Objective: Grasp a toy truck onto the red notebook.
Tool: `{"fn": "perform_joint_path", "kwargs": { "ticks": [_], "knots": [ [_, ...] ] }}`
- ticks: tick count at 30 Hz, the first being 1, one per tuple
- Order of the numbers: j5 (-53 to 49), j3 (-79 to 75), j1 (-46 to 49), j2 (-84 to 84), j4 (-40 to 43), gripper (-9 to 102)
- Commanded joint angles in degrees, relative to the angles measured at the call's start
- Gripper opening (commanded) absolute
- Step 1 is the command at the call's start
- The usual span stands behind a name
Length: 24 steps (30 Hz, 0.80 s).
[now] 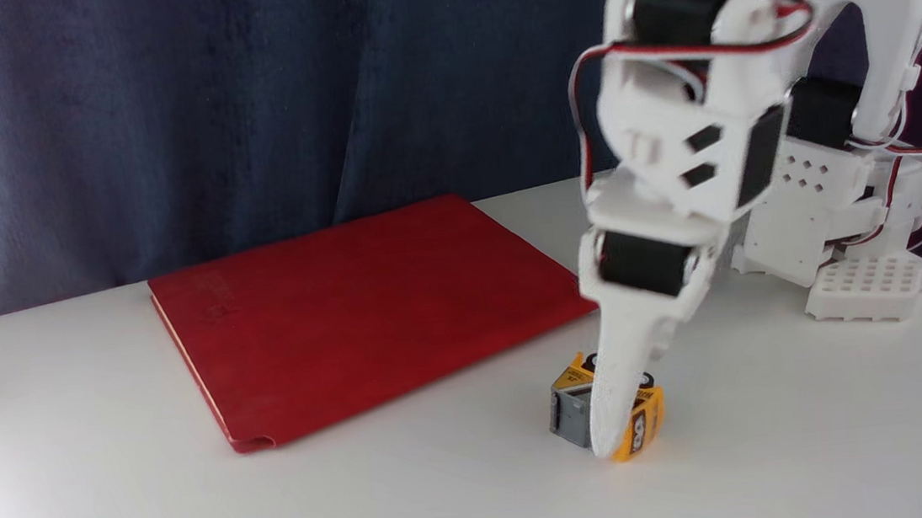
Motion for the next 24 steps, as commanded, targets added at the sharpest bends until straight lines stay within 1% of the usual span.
{"fn": "perform_joint_path", "kwargs": {
  "ticks": [1,5,9,12,14,15,21,24],
  "knots": [
    [-2.0,-4.0,1.1,-2.5,0.6,38],
    [-4.8,-7.2,3.0,-6.2,1.1,35],
    [-5.4,-8.0,4.1,-7.5,0.8,30],
    [-5.6,-7.9,4.1,-8.1,0.4,21],
    [-5.3,-7.8,4.1,-8.3,0.3,9],
    [-5.0,-7.6,4.1,-8.4,0.2,6],
    [-4.8,-6.1,3.7,-8.3,-0.3,1],
    [-5.3,-4.0,3.2,-7.0,-1.0,0]
  ]
}}
